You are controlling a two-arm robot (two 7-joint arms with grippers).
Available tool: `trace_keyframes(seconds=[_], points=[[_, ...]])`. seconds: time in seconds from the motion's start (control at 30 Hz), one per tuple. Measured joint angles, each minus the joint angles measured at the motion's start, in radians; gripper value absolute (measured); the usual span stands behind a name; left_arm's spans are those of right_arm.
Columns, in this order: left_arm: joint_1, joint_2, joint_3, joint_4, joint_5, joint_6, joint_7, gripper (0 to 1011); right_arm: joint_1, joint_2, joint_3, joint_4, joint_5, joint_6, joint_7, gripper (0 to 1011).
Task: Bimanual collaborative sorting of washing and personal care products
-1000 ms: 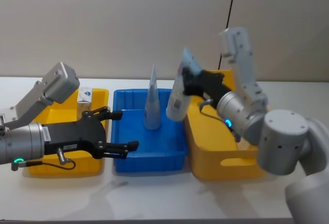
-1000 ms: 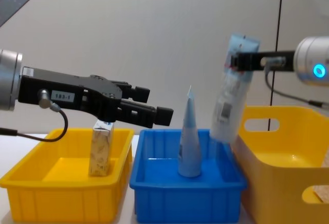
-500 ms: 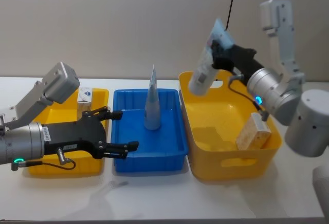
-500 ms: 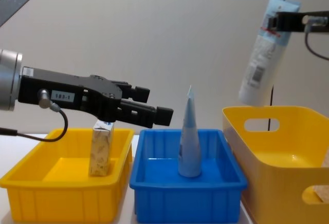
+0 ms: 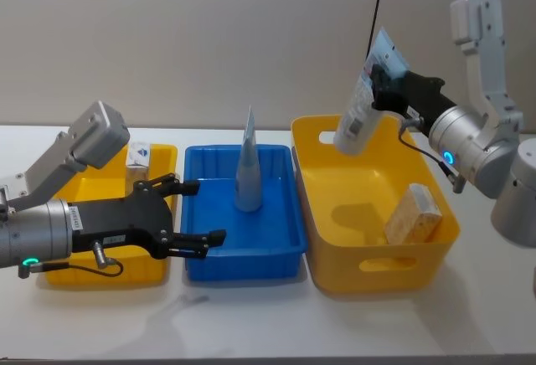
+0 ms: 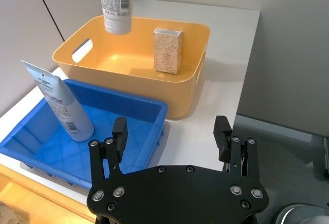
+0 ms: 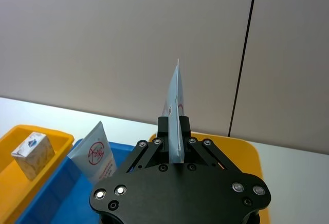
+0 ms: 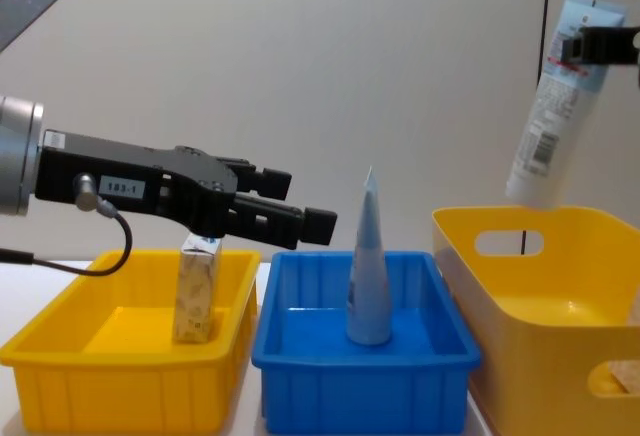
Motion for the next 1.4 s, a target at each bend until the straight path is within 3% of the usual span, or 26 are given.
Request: trace_keyframes(seconds=[0.37, 0.47, 0.93, 1.03, 1.07, 1.23, 1.4], points=[[0.000, 0.000, 0.000, 0.000, 0.000, 0.000, 0.000, 1000, 0.004, 0.010, -0.004, 0.019, -0.010, 0.007, 0.020, 90], [0.000, 0.000, 0.000, 0.000, 0.000, 0.000, 0.000, 1000, 0.005, 0.012, -0.005, 0.022, -0.013, 0.007, 0.023, 129], [0.000, 0.000, 0.000, 0.000, 0.000, 0.000, 0.000, 1000, 0.006, 0.016, -0.007, 0.029, -0.017, 0.009, 0.031, 627], [0.000, 0.000, 0.000, 0.000, 0.000, 0.000, 0.000, 1000, 0.006, 0.016, -0.007, 0.030, -0.018, 0.009, 0.032, 684], [0.000, 0.000, 0.000, 0.000, 0.000, 0.000, 0.000, 1000, 0.006, 0.016, -0.007, 0.030, -0.018, 0.009, 0.032, 749], [0.000, 0.000, 0.000, 0.000, 0.000, 0.000, 0.000, 1000, 0.006, 0.017, -0.008, 0.031, -0.018, 0.010, 0.033, 900], [0.000, 0.000, 0.000, 0.000, 0.000, 0.000, 0.000, 1000, 0.006, 0.017, -0.008, 0.031, -0.019, 0.010, 0.033, 975]])
